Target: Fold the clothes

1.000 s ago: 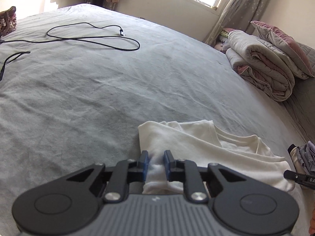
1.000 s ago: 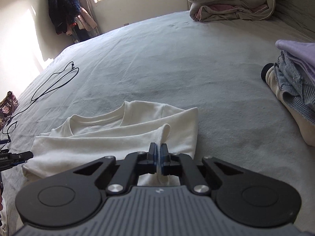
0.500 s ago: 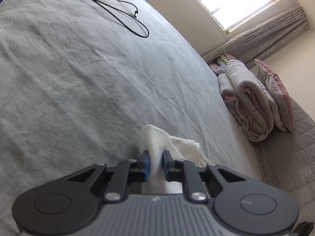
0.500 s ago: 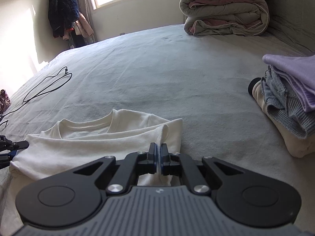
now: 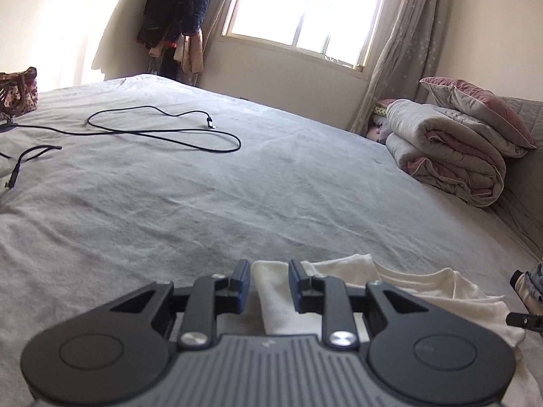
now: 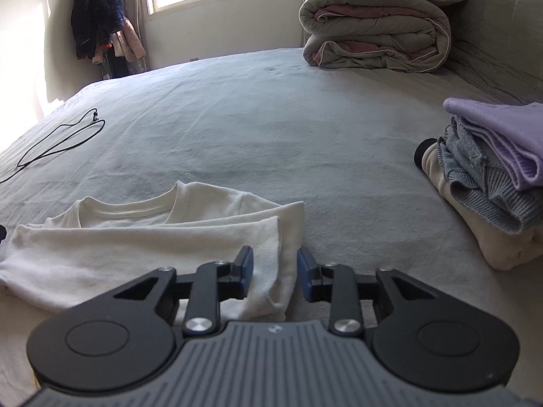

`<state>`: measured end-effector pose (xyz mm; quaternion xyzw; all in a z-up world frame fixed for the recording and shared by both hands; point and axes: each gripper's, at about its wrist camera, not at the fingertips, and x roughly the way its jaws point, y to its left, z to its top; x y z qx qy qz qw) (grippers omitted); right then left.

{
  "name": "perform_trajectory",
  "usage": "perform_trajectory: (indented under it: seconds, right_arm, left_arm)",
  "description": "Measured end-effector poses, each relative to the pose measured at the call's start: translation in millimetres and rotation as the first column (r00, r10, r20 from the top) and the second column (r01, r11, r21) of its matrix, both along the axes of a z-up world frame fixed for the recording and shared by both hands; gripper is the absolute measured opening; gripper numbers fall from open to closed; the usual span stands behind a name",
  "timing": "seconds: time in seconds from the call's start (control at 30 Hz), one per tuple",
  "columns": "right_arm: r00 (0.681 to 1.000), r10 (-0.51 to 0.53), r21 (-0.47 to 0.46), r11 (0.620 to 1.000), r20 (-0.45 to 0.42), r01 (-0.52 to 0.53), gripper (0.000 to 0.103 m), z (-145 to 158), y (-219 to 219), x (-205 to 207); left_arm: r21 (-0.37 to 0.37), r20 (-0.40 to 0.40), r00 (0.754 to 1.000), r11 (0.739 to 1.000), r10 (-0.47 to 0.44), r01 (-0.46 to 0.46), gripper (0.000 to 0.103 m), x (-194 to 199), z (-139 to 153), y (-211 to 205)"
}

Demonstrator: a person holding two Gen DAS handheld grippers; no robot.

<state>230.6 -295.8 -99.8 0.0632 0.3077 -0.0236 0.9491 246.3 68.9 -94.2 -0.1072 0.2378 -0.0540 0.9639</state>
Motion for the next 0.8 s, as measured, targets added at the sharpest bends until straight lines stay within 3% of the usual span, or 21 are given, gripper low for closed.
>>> perform_trajectory:
  seconds: [0.17,0.27,0.3,0.33,0.43,0.53,0.73,0.8]
  right_arm:
    - [0.999,0.028,-0.016,0.999,0.021,-0.027,0.044,-2,7,-1]
    - [0.998,0.031,-0.086,0.996,-0.046,-0.035,0.044,-19,7,8]
    - [0.998,0.024,-0.083,0.996,-0.049,-0.028,0.053,-23,2,9]
    - [0.999,0.009,-0.057,0.998,-0.043,-0.011,0.056,-23,-5,7]
    - [0.999,-0.024,-0.018,1.0,-0.036,0.023,0.057,-14,-15,-1]
    - [1.0,-0.013,0.023,1.0,-0.022,0.014,0.059,-6,-19,-17]
    - [0.997,0.023,0.115,0.993,-0.069,-0.014,0.07,1,-20,-57]
    - [0.995,0.037,0.134,0.991,-0.088,-0.025,0.075,2,-19,-72]
  left_arm:
    - [0.07,-0.029,0.995,0.993,-0.096,0.098,0.029,-2,-10,-15]
    - [0.144,-0.091,0.986,0.978,-0.138,0.15,0.027,3,-29,-24]
    - [0.137,-0.099,0.985,0.978,-0.144,0.157,0.027,4,-31,-23]
    - [0.126,-0.1,0.986,0.981,-0.135,0.147,0.027,4,-29,-20]
    - [0.134,-0.098,0.991,0.986,-0.091,0.103,0.027,-6,-17,-14]
    - [0.091,-0.108,0.99,0.991,-0.086,0.096,0.029,-22,-11,-8]
    - [0.025,-0.197,0.974,0.993,-0.112,0.119,0.068,-59,-4,-6]
    - [0.025,-0.232,0.965,0.991,-0.121,0.131,0.075,-73,-1,-10]
